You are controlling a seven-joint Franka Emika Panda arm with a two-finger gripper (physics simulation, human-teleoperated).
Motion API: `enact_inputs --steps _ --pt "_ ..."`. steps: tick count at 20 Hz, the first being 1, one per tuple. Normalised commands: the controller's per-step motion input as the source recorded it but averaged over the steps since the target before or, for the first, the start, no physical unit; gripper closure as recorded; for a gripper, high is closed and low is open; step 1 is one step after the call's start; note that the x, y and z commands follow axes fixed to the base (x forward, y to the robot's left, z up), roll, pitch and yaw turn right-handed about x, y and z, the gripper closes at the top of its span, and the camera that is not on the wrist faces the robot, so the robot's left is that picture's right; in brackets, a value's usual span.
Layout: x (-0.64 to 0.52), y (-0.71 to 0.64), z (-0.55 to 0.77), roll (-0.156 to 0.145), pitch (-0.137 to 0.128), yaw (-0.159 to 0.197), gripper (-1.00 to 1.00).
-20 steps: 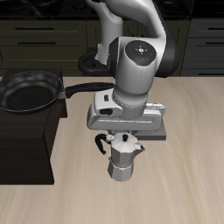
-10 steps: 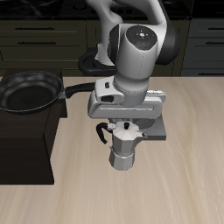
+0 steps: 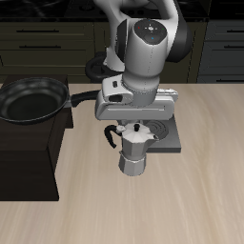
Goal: Place the moka pot on the stove and turn on the stove
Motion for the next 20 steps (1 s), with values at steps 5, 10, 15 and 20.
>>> enact_inputs --steps 5,10,15,20 --pt "-0.25 0.02 0.04 0.018 -0.006 0.012 1.0" --pt "-0.14 -0.01 -0.01 0.016 0.006 0.003 1.0" --pt "-0.18 0.0 0.01 0.005 -0.006 0.028 1.0" --pt "-0.19 -0.03 0.06 0.002 -0.009 -0.003 1.0"
